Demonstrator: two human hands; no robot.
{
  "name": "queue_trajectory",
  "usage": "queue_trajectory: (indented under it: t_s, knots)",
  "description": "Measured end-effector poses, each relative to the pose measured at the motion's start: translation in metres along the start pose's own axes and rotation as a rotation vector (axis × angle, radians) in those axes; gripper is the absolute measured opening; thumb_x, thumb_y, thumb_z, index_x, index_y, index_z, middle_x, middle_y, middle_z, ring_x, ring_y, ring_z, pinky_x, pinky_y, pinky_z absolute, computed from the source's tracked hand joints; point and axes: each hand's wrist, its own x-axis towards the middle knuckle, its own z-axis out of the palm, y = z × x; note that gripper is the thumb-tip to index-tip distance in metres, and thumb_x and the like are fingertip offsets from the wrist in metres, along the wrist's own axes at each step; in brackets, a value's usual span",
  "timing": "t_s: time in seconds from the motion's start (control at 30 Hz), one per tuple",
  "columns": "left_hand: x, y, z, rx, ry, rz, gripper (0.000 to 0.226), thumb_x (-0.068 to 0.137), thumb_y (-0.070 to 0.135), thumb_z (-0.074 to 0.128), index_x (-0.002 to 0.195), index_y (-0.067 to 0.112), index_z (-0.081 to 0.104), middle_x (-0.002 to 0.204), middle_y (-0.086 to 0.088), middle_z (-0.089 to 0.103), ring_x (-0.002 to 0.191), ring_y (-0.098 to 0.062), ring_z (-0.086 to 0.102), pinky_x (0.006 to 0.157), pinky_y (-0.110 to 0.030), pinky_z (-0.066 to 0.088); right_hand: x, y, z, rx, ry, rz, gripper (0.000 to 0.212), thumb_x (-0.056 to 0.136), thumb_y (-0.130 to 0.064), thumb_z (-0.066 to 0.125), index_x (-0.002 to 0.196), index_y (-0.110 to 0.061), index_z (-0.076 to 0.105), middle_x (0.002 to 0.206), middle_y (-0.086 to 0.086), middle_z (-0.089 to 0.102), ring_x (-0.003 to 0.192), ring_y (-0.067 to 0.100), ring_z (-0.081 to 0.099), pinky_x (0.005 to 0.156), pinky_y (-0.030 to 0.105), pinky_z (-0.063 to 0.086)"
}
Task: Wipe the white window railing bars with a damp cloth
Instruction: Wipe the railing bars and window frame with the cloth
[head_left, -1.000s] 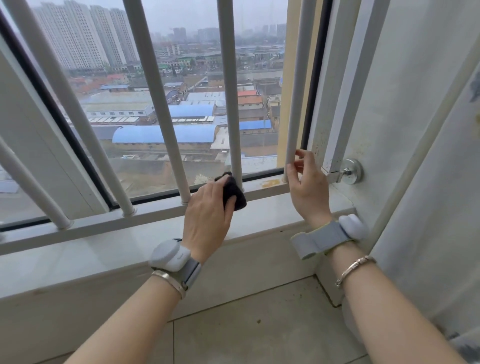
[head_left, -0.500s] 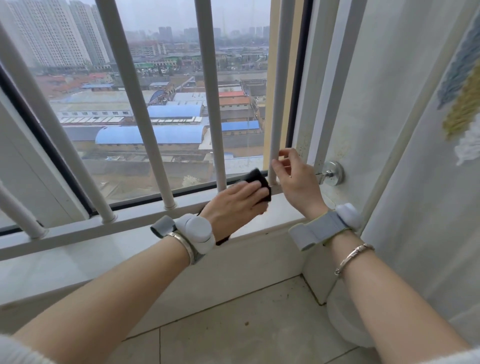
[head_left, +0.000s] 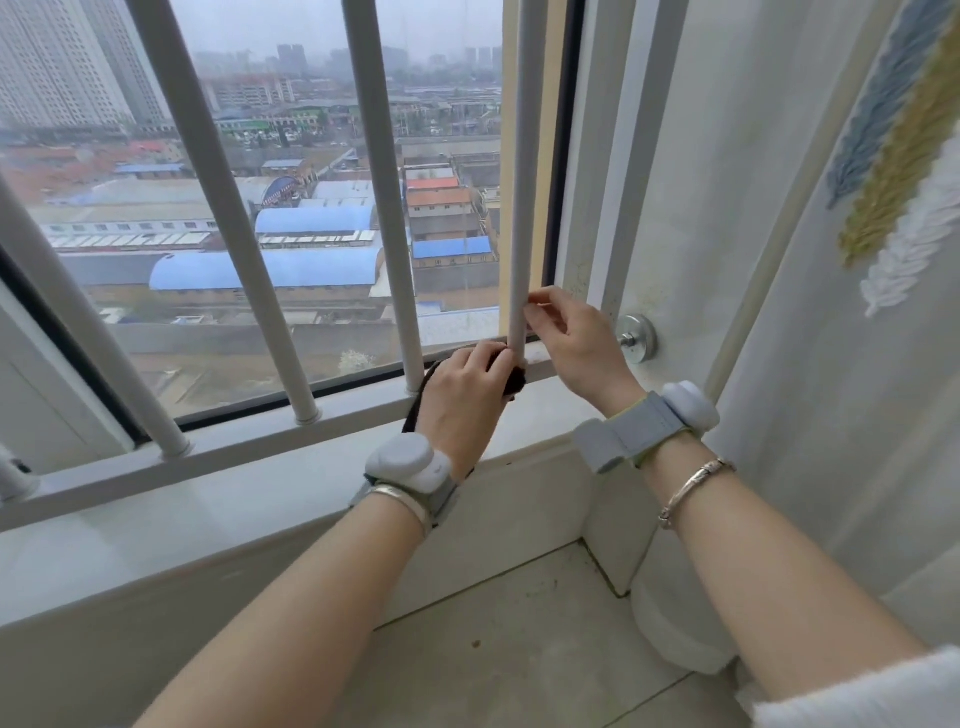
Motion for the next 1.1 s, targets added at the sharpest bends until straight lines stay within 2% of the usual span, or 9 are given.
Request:
queue_trajectory:
  t_s: [0.2, 0.3, 0.47, 0.57, 0.7, 0.8, 0.93, 1.0, 1.1]
  knots:
    - [-0.012, -0.025, -0.020, 0.182, -0.010, 0.189, 0.026, 0.065, 0.005, 0.077, 0.085, 0.012, 0.062, 0.091, -0.004, 0.067, 0.069, -0.024, 0.065, 0.045, -0.027, 0.046, -0.010, -0.006, -0.001, 0.057, -0.033, 0.044, 0.025, 0.098, -0.023, 0.047, 0.117, -0.012, 0.059, 0.102, -0.007, 0.062, 0.097, 0.013, 0.061, 0.084, 0.018, 0.044]
    - [0.002, -0.006, -0.012, 0.012, -0.014, -0.004, 0.019, 0.071, 0.012, 0.075, 0.084, 0.012, 0.061, 0.083, -0.001, 0.067, 0.060, -0.023, 0.062, 0.047, -0.024, 0.041, -0.008, -0.008, -0.005, 0.036, -0.073, 0.018, 0.027, 0.098, -0.024, 0.047, 0.118, -0.011, 0.059, 0.105, -0.005, 0.064, 0.098, 0.011, 0.060, 0.085, 0.016, 0.043]
    - [-0.007, 0.012, -0.030, -0.304, 0.143, -0.151, 0.018, 0.076, 0.010, 0.070, 0.093, 0.014, 0.066, 0.100, 0.005, 0.067, 0.075, -0.017, 0.064, 0.063, -0.023, 0.049, -0.003, -0.008, -0.013, 0.000, -0.077, -0.007, 0.027, 0.098, -0.025, 0.047, 0.119, -0.012, 0.060, 0.103, -0.007, 0.062, 0.093, 0.006, 0.057, 0.075, 0.001, 0.040]
    - [-0.018, -0.003, -0.060, -0.394, 0.369, -0.151, 0.022, 0.082, 0.013, 0.065, 0.103, 0.018, 0.059, 0.114, 0.006, 0.059, 0.096, -0.013, 0.059, 0.078, -0.021, 0.048, -0.002, -0.010, -0.013, -0.022, -0.063, -0.005, 0.027, 0.098, -0.025, 0.046, 0.117, -0.012, 0.060, 0.102, -0.006, 0.064, 0.093, 0.008, 0.058, 0.078, 0.006, 0.042]
    - [-0.006, -0.016, -0.088, -0.393, 0.652, -0.181, 0.019, 0.089, 0.009, 0.053, 0.107, 0.009, 0.051, 0.113, -0.014, 0.052, 0.107, -0.015, 0.047, 0.094, -0.014, 0.034, 0.001, -0.013, -0.009, -0.002, -0.021, 0.032, 0.026, 0.097, -0.026, 0.047, 0.112, -0.010, 0.063, 0.099, -0.001, 0.067, 0.094, 0.015, 0.062, 0.089, 0.034, 0.049]
    - [0.019, -0.028, -0.093, -0.409, 0.756, -0.290, 0.023, 0.091, 0.009, 0.048, 0.110, -0.004, 0.050, 0.112, -0.021, 0.050, 0.109, -0.017, 0.044, 0.098, -0.013, 0.029, 0.000, -0.015, -0.010, 0.023, -0.024, 0.060, 0.025, 0.097, -0.024, 0.048, 0.111, -0.009, 0.063, 0.098, 0.000, 0.067, 0.094, 0.016, 0.062, 0.090, 0.035, 0.049]
    - [0.048, -0.017, -0.081, -0.692, 0.612, -0.501, 0.049, 0.092, 0.033, 0.048, 0.134, 0.014, 0.031, 0.124, -0.007, 0.051, 0.108, -0.022, 0.053, 0.088, -0.028, 0.043, -0.003, -0.017, -0.013, 0.037, -0.034, 0.064, 0.023, 0.097, -0.022, 0.048, 0.110, -0.010, 0.063, 0.097, -0.002, 0.065, 0.094, 0.015, 0.061, 0.090, 0.033, 0.049]
    - [0.051, -0.015, -0.072, -0.667, 0.558, -0.597, 0.054, 0.089, 0.034, 0.057, 0.134, 0.016, 0.033, 0.114, -0.006, 0.060, 0.092, -0.023, 0.058, 0.075, -0.029, 0.043, -0.002, -0.017, -0.012, 0.040, -0.032, 0.065, 0.023, 0.097, -0.022, 0.048, 0.110, -0.010, 0.063, 0.097, -0.002, 0.065, 0.094, 0.015, 0.061, 0.089, 0.033, 0.049]
    - [0.038, -0.020, -0.060, -0.582, 0.467, -0.710, 0.054, 0.084, 0.031, 0.065, 0.126, 0.007, 0.040, 0.098, -0.013, 0.064, 0.087, -0.034, 0.060, 0.077, -0.039, 0.047, 0.000, -0.017, -0.011, 0.052, -0.016, 0.076, 0.023, 0.097, -0.023, 0.048, 0.108, -0.009, 0.063, 0.095, 0.000, 0.066, 0.092, 0.016, 0.061, 0.089, 0.036, 0.050]
